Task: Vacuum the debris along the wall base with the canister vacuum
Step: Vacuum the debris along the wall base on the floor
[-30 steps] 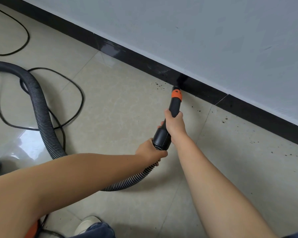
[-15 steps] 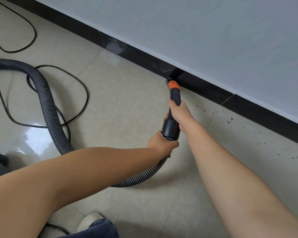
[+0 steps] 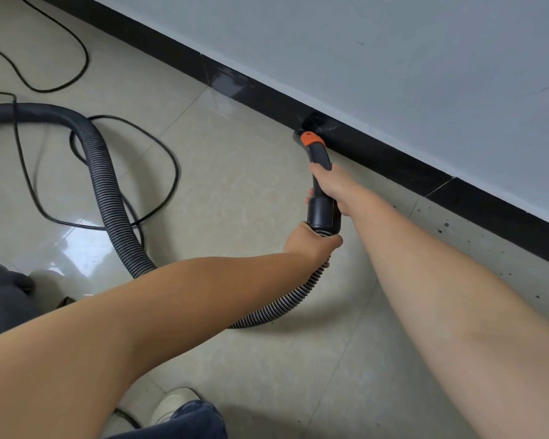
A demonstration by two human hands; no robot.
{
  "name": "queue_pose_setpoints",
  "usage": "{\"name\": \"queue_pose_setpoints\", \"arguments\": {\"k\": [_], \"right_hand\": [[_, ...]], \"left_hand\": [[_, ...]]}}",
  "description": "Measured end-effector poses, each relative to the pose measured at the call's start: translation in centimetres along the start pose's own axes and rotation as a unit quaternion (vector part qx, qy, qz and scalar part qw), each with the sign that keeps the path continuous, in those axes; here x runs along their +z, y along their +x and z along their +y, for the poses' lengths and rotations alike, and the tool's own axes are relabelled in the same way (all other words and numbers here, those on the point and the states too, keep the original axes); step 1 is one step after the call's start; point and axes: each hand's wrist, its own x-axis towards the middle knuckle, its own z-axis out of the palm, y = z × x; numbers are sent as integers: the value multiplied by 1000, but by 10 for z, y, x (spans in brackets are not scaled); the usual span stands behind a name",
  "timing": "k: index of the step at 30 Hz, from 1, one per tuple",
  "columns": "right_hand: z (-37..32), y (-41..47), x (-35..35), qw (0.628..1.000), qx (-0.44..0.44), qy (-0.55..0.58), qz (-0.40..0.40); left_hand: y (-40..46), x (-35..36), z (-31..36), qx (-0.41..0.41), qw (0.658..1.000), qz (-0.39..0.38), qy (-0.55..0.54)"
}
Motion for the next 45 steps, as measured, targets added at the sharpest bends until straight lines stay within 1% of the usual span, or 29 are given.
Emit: {"name": "queue_pose_setpoints", "arguments": {"k": [7, 12, 18, 20, 25, 27, 29, 36, 40, 45], "right_hand": [[30, -20, -8, 998, 12, 43, 48], [41, -39, -4, 999, 5, 35, 15], [40, -46, -4, 999, 12, 29, 16], [44, -49, -4, 998, 18, 42, 40], [64, -50, -14, 980, 29, 116, 158], [69, -49, -19, 974, 31, 126, 185], [69, -48, -25, 973, 32, 128, 188], [62, -51, -29, 980, 38, 124, 153], [77, -57, -29, 968, 40, 145, 201], [94, -64, -56, 951, 52, 173, 252]], "left_hand": [[-23, 4, -17, -4, 998, -40, 50], [-42, 12, -33, -27, 999, -27, 16], [-46, 11, -34, -27, 999, -28, 8], [-47, 6, -35, -22, 998, -44, 25], [-41, -4, -31, 2, 989, -116, 95], [-39, -2, -29, 7, 985, -131, 114], [-39, 1, -26, 11, 984, -133, 117], [-38, 10, -27, 16, 987, -113, 110], [-38, 7, -33, 14, 981, -146, 127], [-40, 26, -28, 37, 968, -189, 162]]}}
